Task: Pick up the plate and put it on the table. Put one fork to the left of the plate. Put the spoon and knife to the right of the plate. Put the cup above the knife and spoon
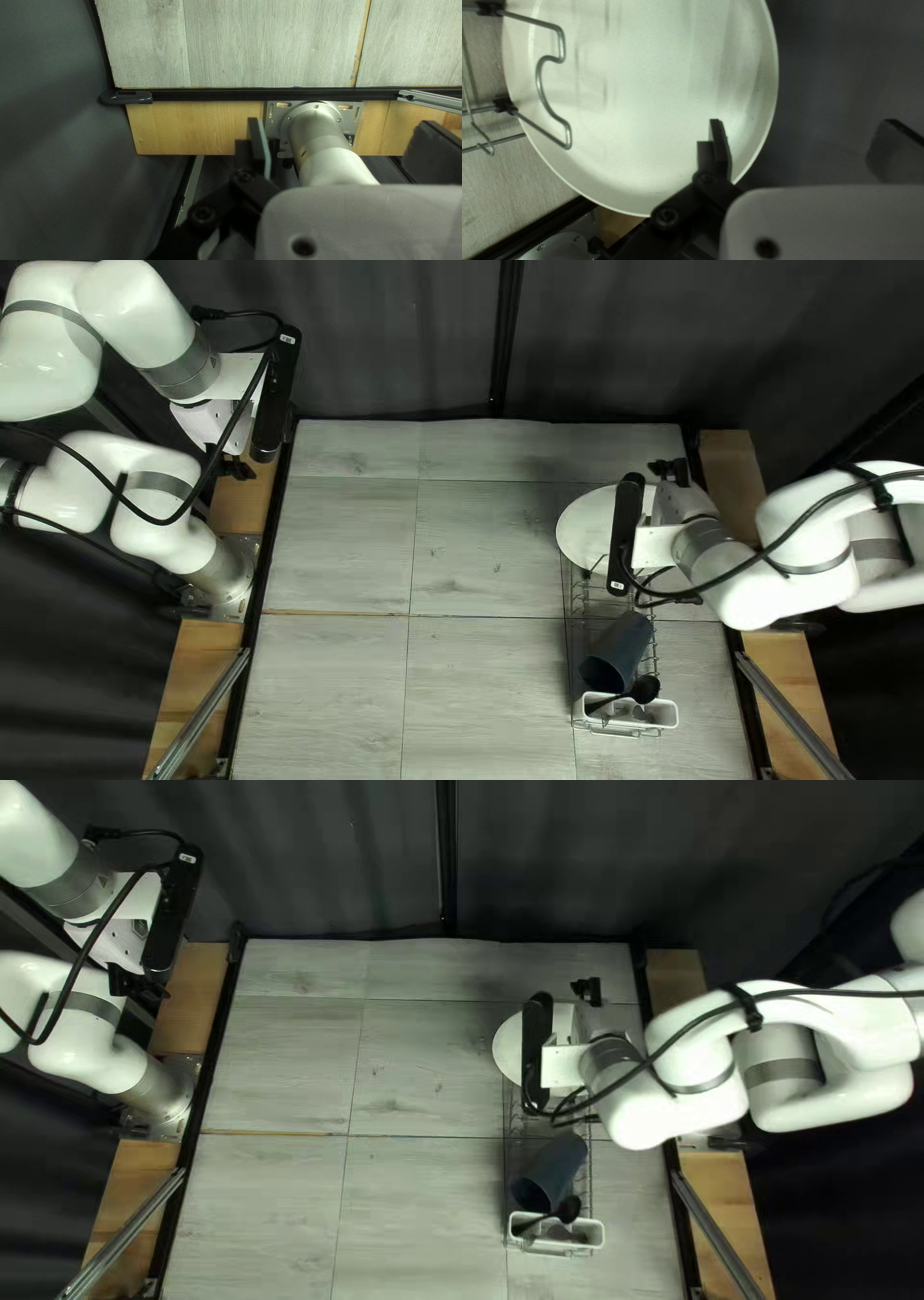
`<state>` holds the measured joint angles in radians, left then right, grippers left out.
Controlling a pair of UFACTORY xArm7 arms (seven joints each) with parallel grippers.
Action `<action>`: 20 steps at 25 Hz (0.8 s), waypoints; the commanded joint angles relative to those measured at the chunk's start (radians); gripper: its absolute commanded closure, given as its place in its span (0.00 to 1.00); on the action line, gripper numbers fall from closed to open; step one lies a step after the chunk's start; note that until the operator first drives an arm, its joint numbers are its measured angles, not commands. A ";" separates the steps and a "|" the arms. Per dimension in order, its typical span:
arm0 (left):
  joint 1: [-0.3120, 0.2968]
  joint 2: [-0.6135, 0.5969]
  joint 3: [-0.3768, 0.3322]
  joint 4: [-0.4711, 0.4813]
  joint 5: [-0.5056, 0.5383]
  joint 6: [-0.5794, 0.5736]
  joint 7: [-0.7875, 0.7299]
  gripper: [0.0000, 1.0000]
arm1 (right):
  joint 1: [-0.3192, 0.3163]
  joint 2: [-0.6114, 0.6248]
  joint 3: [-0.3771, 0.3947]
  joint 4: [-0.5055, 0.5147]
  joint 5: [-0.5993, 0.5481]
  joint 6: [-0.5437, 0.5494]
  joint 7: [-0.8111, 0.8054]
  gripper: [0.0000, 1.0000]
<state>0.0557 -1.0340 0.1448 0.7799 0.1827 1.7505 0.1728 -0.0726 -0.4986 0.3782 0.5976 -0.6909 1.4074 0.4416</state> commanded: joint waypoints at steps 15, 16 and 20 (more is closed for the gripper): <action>0.000 0.000 0.000 0.000 0.000 0.000 0.000 0.00 | -0.053 0.112 0.033 0.037 -0.044 0.064 0.115 0.02; 0.000 0.000 0.000 0.000 0.000 0.000 0.000 0.00 | -0.054 0.115 0.035 0.039 -0.046 0.067 0.117 0.03; 0.000 0.000 0.000 0.000 0.000 0.000 0.000 0.00 | -0.055 0.124 0.045 0.042 -0.057 0.077 0.134 0.13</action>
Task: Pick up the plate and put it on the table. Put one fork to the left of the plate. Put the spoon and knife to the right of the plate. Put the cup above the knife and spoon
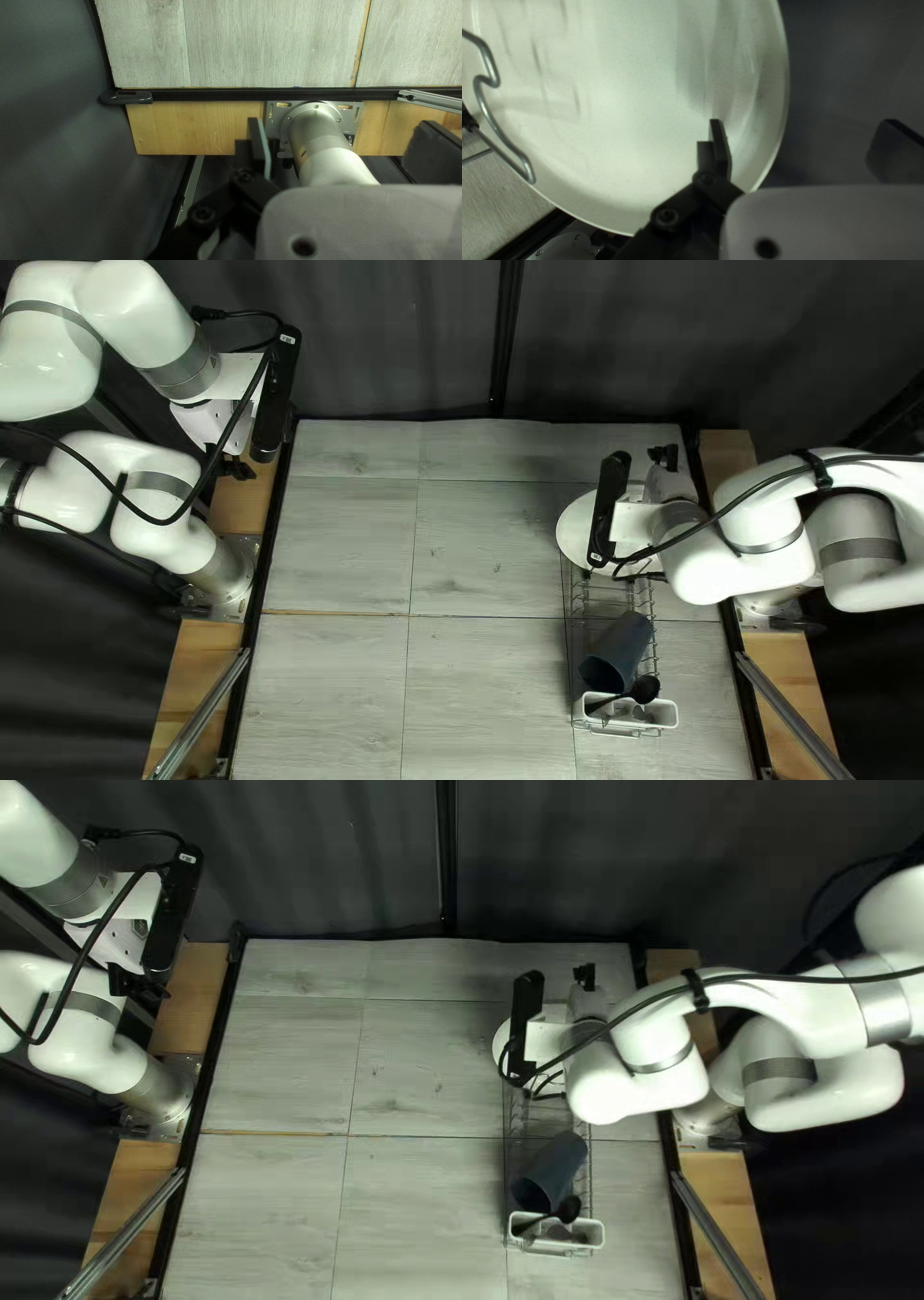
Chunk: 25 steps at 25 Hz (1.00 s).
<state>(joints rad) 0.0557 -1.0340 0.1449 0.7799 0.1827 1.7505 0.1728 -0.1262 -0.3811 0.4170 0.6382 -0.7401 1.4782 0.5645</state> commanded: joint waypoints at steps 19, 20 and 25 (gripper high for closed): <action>0.000 0.000 0.000 0.000 0.000 0.000 0.000 0.00 | 0.003 -0.061 0.001 0.029 0.008 0.063 -0.023 1.00; 0.000 0.000 0.000 0.000 0.000 0.000 0.000 0.00 | 0.005 -0.077 -0.003 0.034 0.013 0.071 -0.035 1.00; 0.000 0.000 0.000 0.000 0.000 0.000 0.000 0.00 | -0.003 -0.171 -0.088 0.092 0.038 0.086 -0.165 1.00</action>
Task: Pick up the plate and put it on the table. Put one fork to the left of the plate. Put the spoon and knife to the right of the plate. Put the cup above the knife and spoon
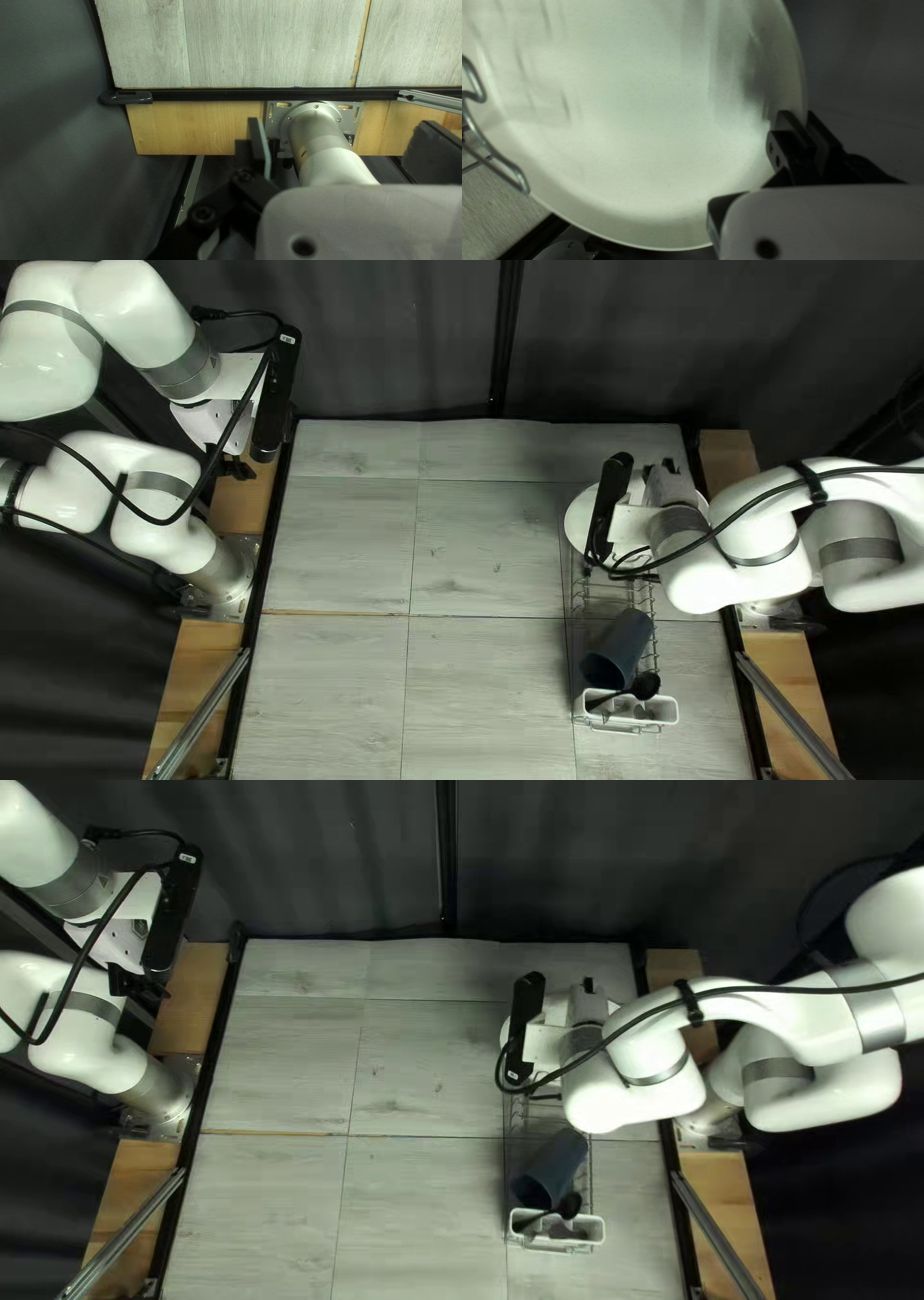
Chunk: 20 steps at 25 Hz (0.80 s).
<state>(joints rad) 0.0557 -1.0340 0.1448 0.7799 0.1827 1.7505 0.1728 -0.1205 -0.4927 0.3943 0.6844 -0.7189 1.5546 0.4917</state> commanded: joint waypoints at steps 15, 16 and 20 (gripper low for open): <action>0.000 0.000 0.000 0.000 0.000 0.000 0.000 0.00 | -0.105 0.276 -0.409 0.513 0.287 -0.134 -0.498 1.00; 0.000 0.000 0.000 0.000 0.000 0.000 0.000 0.00 | -0.108 0.290 -0.422 0.519 0.315 -0.148 -0.515 1.00; 0.000 0.000 0.000 0.000 0.000 0.000 0.000 0.00 | -0.129 0.362 -0.470 0.515 0.464 -0.234 -0.603 1.00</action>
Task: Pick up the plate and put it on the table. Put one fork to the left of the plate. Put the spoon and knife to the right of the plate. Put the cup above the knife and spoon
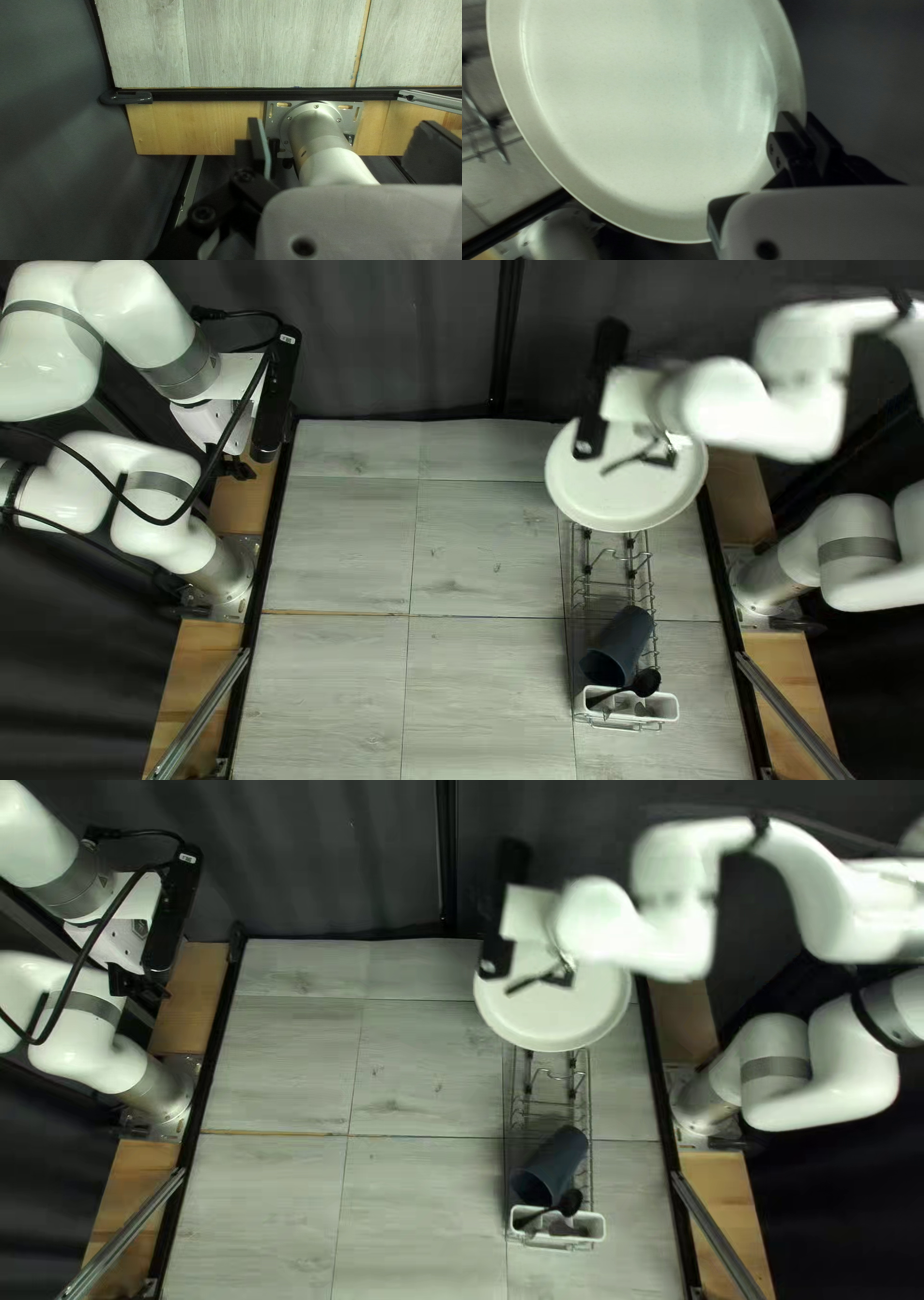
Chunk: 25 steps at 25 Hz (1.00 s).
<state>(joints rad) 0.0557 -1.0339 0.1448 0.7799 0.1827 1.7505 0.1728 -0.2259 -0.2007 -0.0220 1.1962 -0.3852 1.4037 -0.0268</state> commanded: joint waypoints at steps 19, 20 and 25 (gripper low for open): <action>0.000 0.000 0.000 0.000 0.000 0.000 0.000 0.00 | 0.038 0.401 -0.002 0.083 0.498 -0.413 -0.131 1.00; 0.000 0.000 0.000 0.000 0.000 0.000 0.000 0.00 | 0.044 0.419 0.003 0.095 0.497 -0.420 -0.129 1.00; 0.000 0.000 0.000 0.000 0.000 0.000 0.000 0.00 | 0.047 0.552 0.027 0.146 0.533 -0.504 -0.161 1.00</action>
<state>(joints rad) 0.0557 -1.0339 0.1448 0.7799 0.1827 1.7505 0.1728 -0.1785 0.2865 -0.0088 1.3124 0.1265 0.9398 -0.1665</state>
